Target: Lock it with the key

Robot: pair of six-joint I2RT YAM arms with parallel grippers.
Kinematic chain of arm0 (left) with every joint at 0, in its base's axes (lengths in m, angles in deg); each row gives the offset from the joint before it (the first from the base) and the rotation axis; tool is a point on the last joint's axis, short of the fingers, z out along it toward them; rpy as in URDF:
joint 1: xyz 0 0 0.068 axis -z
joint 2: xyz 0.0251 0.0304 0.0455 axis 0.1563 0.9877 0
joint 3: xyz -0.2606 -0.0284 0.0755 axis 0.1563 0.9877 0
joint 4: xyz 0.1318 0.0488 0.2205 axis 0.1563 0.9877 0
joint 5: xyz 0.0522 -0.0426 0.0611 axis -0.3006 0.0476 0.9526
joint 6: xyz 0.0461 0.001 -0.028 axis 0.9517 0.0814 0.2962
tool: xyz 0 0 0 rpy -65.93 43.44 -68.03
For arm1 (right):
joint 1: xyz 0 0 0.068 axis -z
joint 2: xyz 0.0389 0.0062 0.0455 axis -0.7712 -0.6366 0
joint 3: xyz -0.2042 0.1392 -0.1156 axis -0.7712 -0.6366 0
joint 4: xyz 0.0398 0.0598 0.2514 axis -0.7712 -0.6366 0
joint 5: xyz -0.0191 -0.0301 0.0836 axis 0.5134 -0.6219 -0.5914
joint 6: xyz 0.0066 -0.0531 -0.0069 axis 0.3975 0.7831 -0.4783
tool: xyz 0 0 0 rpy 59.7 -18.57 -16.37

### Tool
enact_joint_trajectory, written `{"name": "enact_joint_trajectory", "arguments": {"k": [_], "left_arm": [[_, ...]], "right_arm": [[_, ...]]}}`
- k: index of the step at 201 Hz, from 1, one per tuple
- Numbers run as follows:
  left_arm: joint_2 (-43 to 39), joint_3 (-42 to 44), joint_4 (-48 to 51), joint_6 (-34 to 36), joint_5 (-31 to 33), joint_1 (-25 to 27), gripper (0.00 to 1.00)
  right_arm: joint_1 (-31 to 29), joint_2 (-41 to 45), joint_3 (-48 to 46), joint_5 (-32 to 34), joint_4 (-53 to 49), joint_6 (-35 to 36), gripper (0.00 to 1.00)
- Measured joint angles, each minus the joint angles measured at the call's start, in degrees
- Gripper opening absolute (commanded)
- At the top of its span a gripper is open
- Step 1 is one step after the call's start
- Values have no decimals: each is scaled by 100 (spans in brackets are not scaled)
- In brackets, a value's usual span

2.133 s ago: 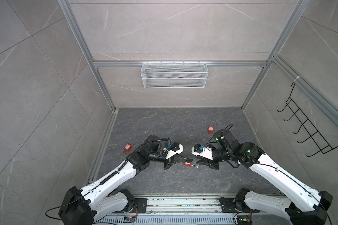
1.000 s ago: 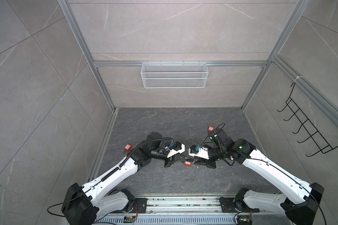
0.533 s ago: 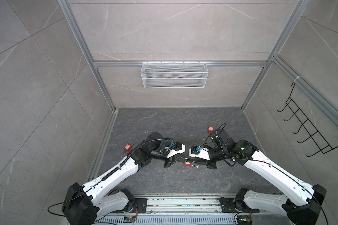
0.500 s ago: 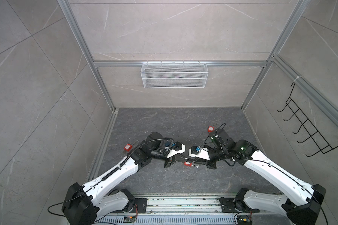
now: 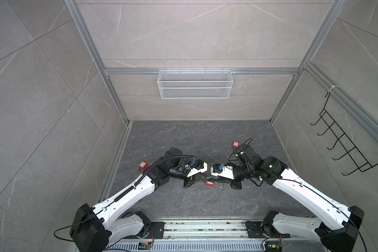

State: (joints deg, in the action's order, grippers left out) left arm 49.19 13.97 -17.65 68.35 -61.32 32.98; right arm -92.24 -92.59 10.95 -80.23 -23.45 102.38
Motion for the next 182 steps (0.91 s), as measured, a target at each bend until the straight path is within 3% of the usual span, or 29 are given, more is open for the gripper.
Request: {"name": "enact_joint_trajectory", "arguments": {"k": [40,103,146,182], "left_arm": [[66,-76,249,221,127,-2,0],[767,-824,927,787,94,-385,0],[2461,-2721,2616,1661,643,-479,0],[3711,-3773,3799,2173,1329,-479,0]], "right_arm": [[52,96,-299,138,109,-20,0],[970,289,-1287,251,468,-302,0],[1224,356,-1499,741,883,-848,0],[1401,575,-1738,984,1196,-1231,0]]}}
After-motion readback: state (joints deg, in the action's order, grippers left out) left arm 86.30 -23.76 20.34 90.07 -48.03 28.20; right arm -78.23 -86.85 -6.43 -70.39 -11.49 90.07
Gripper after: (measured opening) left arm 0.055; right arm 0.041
